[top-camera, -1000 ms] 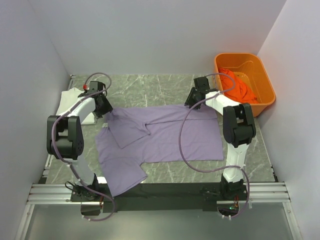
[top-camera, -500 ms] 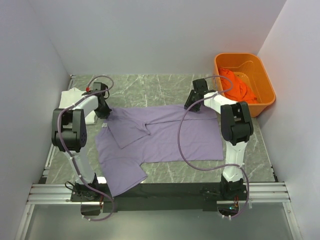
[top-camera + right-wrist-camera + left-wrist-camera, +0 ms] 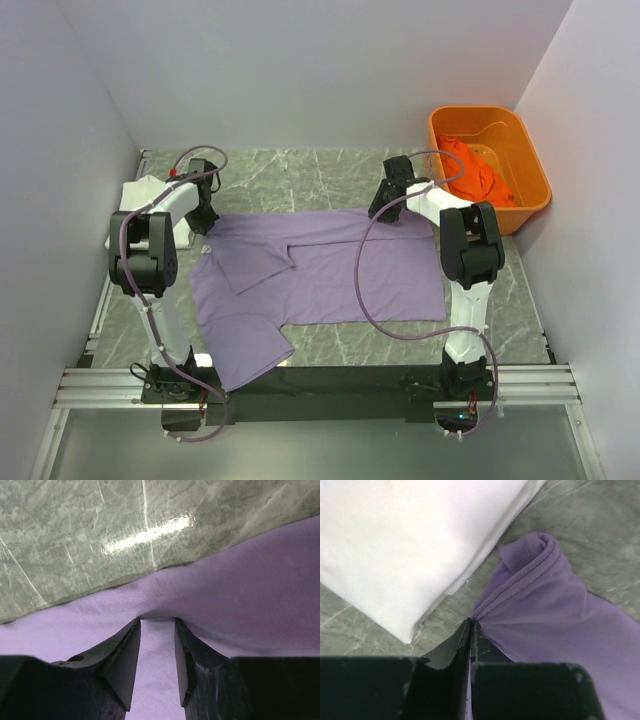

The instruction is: Fold and stack the t-shirts

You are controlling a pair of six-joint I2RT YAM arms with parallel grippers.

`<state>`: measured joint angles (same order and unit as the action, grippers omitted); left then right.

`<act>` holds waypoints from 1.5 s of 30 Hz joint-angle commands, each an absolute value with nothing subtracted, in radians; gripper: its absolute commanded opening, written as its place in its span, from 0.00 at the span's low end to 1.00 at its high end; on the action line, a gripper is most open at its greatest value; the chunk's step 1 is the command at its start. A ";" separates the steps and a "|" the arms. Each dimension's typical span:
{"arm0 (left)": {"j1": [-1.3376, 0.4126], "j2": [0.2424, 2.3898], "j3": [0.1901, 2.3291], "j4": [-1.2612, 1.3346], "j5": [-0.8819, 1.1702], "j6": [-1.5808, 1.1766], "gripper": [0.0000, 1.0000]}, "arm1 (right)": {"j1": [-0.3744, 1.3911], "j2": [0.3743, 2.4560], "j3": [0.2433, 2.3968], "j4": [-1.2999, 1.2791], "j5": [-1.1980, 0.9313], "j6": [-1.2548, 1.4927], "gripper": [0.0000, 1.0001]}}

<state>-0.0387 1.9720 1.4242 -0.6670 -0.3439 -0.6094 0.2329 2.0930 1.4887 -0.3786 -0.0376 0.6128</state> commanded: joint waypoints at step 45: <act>-0.066 2.244 1.704 -0.673 -0.242 -0.729 0.38 | 0.262 2.244 1.759 -0.566 0.014 0.569 0.42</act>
